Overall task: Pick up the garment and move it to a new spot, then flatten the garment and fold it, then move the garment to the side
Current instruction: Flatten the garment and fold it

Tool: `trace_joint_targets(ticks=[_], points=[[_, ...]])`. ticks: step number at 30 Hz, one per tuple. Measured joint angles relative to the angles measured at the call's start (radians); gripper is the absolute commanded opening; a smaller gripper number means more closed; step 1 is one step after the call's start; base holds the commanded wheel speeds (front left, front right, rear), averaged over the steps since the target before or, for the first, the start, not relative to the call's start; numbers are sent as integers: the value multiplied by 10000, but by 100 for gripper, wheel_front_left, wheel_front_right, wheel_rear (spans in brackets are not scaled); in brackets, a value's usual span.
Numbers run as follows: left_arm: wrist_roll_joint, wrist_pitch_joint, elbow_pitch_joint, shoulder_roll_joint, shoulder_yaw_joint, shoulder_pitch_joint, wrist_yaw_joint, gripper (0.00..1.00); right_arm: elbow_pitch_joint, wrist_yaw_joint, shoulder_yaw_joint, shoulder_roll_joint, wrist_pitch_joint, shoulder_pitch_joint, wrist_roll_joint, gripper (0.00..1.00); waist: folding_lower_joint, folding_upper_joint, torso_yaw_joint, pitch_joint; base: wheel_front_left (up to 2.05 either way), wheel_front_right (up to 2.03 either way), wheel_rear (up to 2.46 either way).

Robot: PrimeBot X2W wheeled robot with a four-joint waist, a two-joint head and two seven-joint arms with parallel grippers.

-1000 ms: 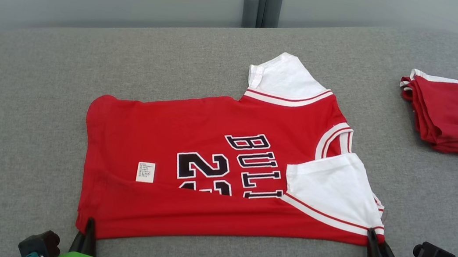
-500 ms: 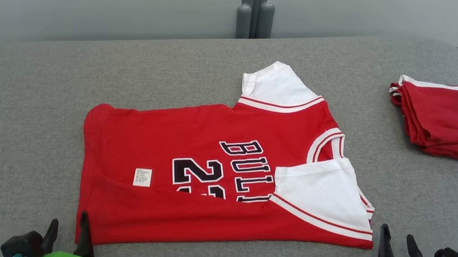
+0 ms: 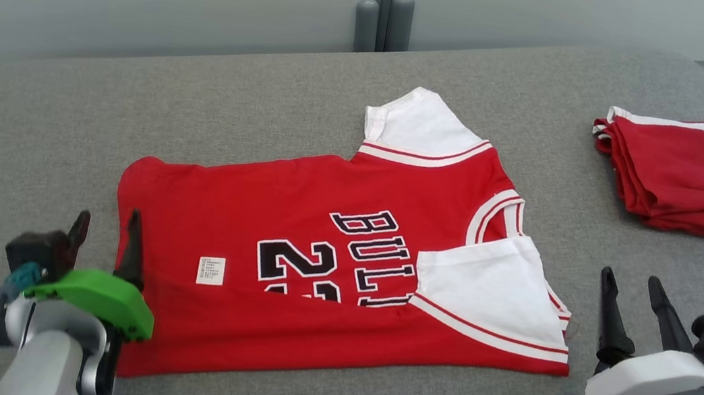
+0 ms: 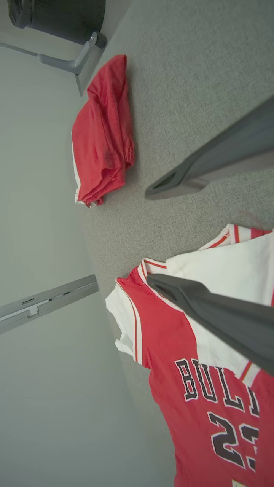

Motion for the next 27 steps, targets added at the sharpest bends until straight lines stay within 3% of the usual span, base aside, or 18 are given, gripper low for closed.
trace_joint_targets(ticks=[11, 20, 27], points=[[554, 1498, 1770, 897, -479, -3176, -161, 100, -1381, -2, 1356, -545, 853, -859, 48, 100, 0, 0, -244, 955, 0, 0, 0], [802, 2173, 3298, 1279, -846, -4616, -372, 100, -1430, -2, 2142, -934, 913, -1663, 297, 100, 1, 0, -477, 1923, 0, 0, 0], [892, 2696, 4282, 1469, -1252, -5312, -782, 100, -1241, -2, 2508, -1131, 874, -1995, 523, 100, 1, 0, -618, 2385, 0, 0, 0]])
